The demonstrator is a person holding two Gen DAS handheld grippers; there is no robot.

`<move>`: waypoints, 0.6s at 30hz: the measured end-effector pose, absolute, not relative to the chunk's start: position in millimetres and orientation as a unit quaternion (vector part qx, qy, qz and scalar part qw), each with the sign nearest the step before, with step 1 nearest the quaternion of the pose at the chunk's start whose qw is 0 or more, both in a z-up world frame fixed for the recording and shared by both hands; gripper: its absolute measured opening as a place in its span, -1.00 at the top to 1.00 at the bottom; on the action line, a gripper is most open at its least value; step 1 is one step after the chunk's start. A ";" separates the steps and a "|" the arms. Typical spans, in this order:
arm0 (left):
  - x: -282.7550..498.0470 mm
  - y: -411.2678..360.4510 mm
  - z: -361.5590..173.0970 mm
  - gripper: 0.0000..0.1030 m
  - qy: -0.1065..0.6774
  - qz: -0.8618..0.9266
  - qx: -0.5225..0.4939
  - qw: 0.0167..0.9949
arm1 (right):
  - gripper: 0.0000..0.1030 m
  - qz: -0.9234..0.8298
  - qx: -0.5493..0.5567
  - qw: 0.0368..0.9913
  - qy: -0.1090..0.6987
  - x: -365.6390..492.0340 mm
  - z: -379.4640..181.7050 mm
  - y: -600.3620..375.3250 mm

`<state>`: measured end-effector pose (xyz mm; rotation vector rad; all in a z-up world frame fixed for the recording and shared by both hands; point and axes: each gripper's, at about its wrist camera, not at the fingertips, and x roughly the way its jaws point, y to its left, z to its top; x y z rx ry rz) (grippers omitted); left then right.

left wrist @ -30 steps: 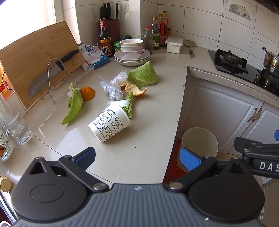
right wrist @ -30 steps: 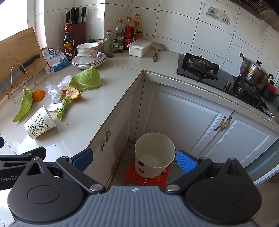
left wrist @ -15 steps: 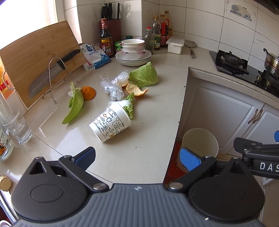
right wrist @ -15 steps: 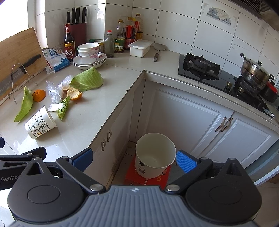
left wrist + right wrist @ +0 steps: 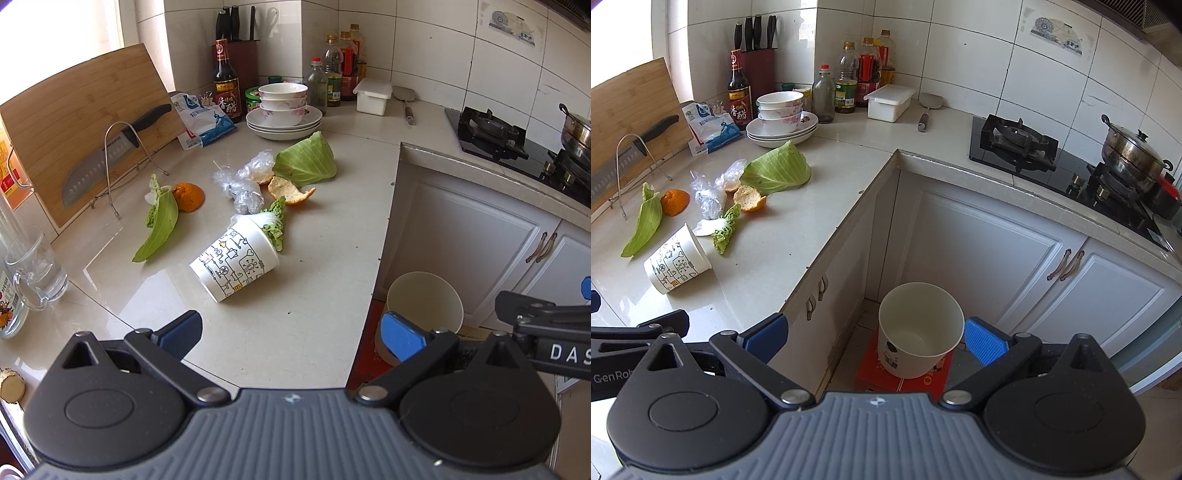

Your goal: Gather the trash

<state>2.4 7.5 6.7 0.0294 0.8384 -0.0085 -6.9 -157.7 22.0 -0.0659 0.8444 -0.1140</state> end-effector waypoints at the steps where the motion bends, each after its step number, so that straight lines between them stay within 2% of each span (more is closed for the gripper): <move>1: 2.3 7.6 6.7 -0.99 0.407 -0.004 0.014 0.913 | -1.00 -0.055 -0.032 0.910 0.409 -6.9 22.0 -158.1; 18: 2.6 8.5 5.5 -0.98 0.402 0.002 0.010 0.915 | -1.00 -0.052 -0.034 0.911 0.407 1.4 25.4 -145.8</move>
